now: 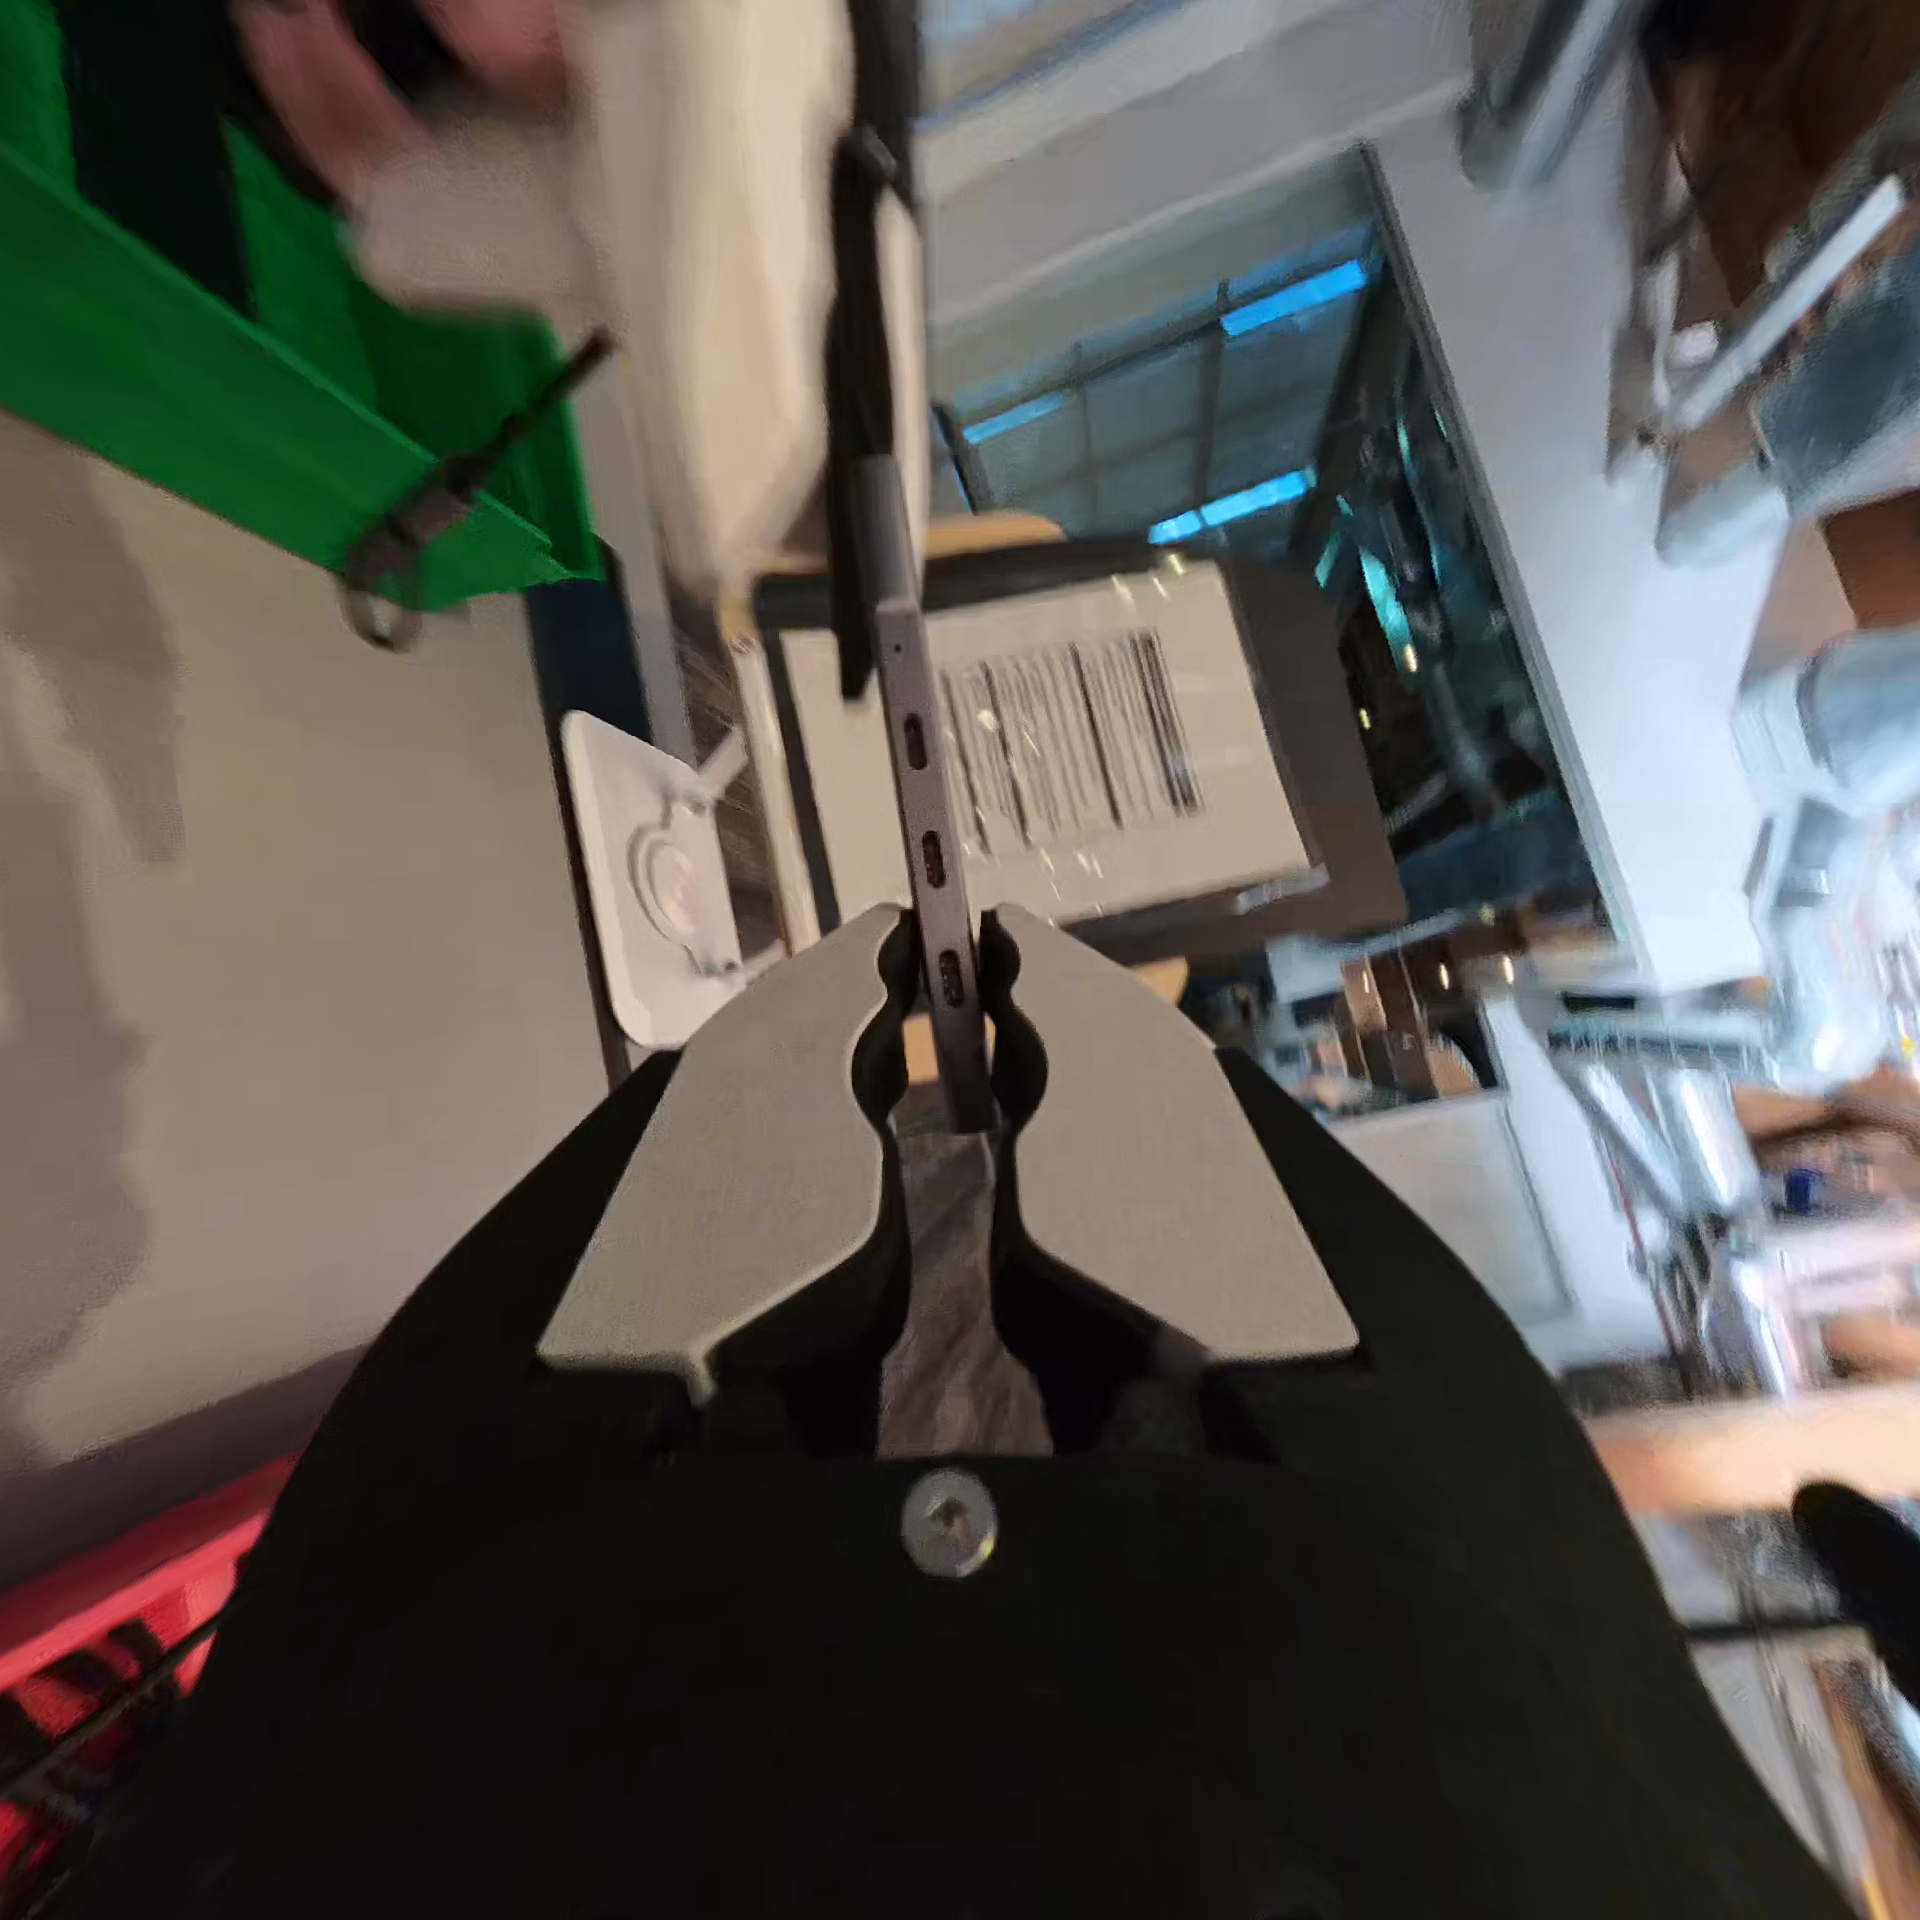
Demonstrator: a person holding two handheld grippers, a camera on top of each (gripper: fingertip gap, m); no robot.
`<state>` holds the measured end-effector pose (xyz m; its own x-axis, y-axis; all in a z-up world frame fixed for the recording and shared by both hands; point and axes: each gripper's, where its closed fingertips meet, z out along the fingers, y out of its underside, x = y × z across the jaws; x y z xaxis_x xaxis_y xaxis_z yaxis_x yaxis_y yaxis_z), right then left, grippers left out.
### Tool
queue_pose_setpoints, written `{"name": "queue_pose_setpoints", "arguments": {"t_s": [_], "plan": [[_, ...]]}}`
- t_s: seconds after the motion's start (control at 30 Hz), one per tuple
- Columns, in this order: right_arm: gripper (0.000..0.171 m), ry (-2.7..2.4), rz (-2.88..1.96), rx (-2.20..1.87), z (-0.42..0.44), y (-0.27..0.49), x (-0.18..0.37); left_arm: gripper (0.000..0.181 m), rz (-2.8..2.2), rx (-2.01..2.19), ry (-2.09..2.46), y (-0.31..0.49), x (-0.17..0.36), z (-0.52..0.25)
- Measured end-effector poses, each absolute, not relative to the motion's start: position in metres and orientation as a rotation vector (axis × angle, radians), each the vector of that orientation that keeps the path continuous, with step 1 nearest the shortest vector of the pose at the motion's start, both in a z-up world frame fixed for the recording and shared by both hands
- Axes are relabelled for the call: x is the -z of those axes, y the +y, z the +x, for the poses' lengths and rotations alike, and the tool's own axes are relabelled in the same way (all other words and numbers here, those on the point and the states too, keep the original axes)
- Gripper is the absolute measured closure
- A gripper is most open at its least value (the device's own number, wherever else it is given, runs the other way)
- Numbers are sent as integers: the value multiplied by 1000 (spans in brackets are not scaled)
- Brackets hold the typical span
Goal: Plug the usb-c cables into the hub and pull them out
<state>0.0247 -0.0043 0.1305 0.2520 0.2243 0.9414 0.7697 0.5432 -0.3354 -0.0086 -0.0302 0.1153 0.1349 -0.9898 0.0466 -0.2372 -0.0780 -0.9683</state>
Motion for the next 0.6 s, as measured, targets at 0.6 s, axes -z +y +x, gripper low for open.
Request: {"name": "queue_pose_setpoints", "arguments": {"t_s": [0.6], "plan": [[160,-792,-1555,438,263,54,-62,111,-1525,923,1262,-23,-106,-7]]}}
